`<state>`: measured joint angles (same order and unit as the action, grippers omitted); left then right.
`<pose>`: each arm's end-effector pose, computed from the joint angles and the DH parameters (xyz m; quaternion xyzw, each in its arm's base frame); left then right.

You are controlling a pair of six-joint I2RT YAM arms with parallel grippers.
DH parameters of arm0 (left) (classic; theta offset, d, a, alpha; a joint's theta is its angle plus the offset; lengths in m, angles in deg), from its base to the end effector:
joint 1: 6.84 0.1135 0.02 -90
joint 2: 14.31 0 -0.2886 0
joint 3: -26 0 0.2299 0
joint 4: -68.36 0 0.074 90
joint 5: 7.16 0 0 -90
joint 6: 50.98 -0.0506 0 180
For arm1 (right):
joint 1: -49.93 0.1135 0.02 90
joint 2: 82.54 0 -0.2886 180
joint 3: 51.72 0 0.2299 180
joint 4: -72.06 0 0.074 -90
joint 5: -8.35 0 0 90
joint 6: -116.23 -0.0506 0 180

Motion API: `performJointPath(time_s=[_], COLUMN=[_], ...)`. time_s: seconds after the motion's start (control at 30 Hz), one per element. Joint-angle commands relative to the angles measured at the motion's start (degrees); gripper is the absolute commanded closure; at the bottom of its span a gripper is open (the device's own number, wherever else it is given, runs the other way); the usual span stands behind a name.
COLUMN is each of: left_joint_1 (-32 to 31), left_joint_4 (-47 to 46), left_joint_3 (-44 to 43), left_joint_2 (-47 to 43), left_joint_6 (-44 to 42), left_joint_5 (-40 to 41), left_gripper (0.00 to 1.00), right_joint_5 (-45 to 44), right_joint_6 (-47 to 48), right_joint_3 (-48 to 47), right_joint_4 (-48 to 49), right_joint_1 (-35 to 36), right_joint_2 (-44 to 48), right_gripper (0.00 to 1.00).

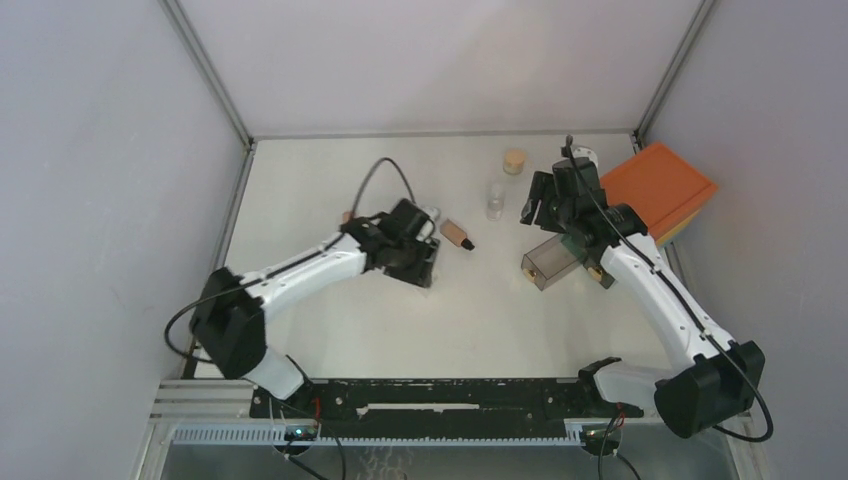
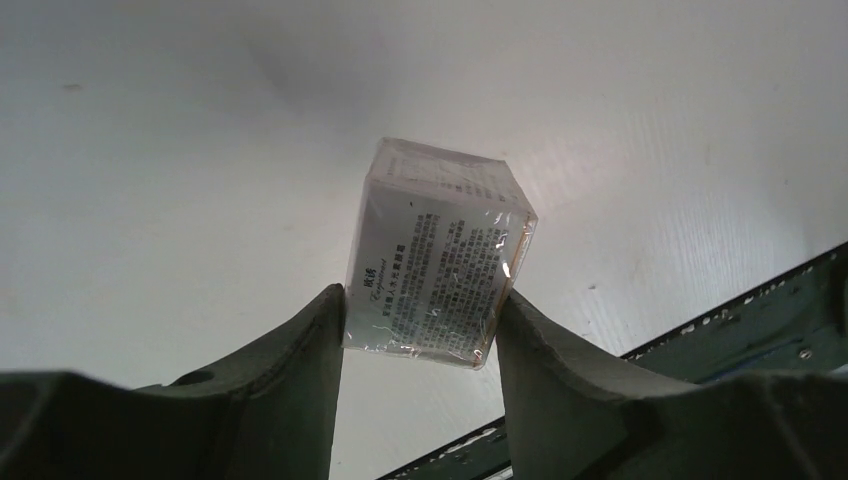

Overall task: Organize the makeup
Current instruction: Place the makeup at the center of the board, then pick up the makeup from the center of the board.

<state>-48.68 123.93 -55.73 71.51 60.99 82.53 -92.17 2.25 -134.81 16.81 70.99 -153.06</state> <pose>0.2168 -0.1945 0.2774 0.1672 0.9506 -0.1405 0.2208 0.2265 0.0773 0.3517 0.0600 0.9109 0.0755 0.4013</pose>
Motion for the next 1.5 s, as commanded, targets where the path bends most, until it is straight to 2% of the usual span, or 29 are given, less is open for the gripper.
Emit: performJointPath(time_s=[0.0,0.07,0.13,0.23,0.3,0.37,0.47,0.67,0.77,0.9,1.1,1.27,1.47], left_joint_1=[-7.98,-11.09,-12.71,-13.61,-13.63,-13.48,-10.59,8.34,12.49,13.72,15.50,15.70,15.65], left_joint_4=[-4.65,-7.05,-7.73,-6.45,-4.47,-1.28,3.88,5.07,4.48,3.11,2.66,2.08,1.17], left_joint_3=[-5.47,-6.06,-7.67,-10.43,-12.11,-13.51,-13.86,-6.73,-4.42,-1.66,-0.34,0.19,0.41], left_joint_2=[6.04,8.81,11.63,13.67,11.94,7.69,-2.01,-18.63,-23.22,-25.22,-24.74,-24.66,-23.99], left_joint_6=[-1.20,-2.17,-2.93,-3.23,-3.77,-4.96,-5.96,-3.35,-2.45,-1.13,-0.45,-0.45,-0.44], left_joint_5=[-1.16,-1.54,-1.94,-1.00,1.58,5.73,10.50,4.39,6.03,8.18,7.93,7.06,6.56], left_gripper=[0.48,0.47,0.42,0.12,0.04,0.01,0.01,0.03,0.03,0.03,0.04,0.04,0.04], right_joint_5=[-1.72,-1.87,-1.94,-1.86,-0.04,2.22,4.50,9.97,9.11,9.78,-3.23,-8.50,-6.35], right_joint_6=[-0.19,-0.31,-0.49,-0.96,-0.26,1.07,3.62,12.60,11.25,4.82,-2.03,-5.93,-6.36], right_joint_3=[2.02,3.55,4.97,5.97,6.31,7.41,9.72,12.26,12.25,11.81,10.96,10.94,12.87], right_joint_4=[-0.97,-0.99,-0.99,-1.80,-1.83,-1.16,1.25,5.14,4.83,2.49,-0.04,-1.28,0.93], right_joint_1=[-0.38,-0.40,-0.59,-0.82,-0.71,0.23,4.16,17.74,25.79,30.65,41.65,44.31,44.43], right_joint_2=[4.77,6.50,7.85,8.86,9.11,9.61,10.39,6.28,2.22,-5.17,-13.75,-16.83,-17.44], right_gripper=[0.27,0.27,0.27,0.27,0.27,0.26,0.27,0.27,0.26,0.24,0.19,0.18,0.23])
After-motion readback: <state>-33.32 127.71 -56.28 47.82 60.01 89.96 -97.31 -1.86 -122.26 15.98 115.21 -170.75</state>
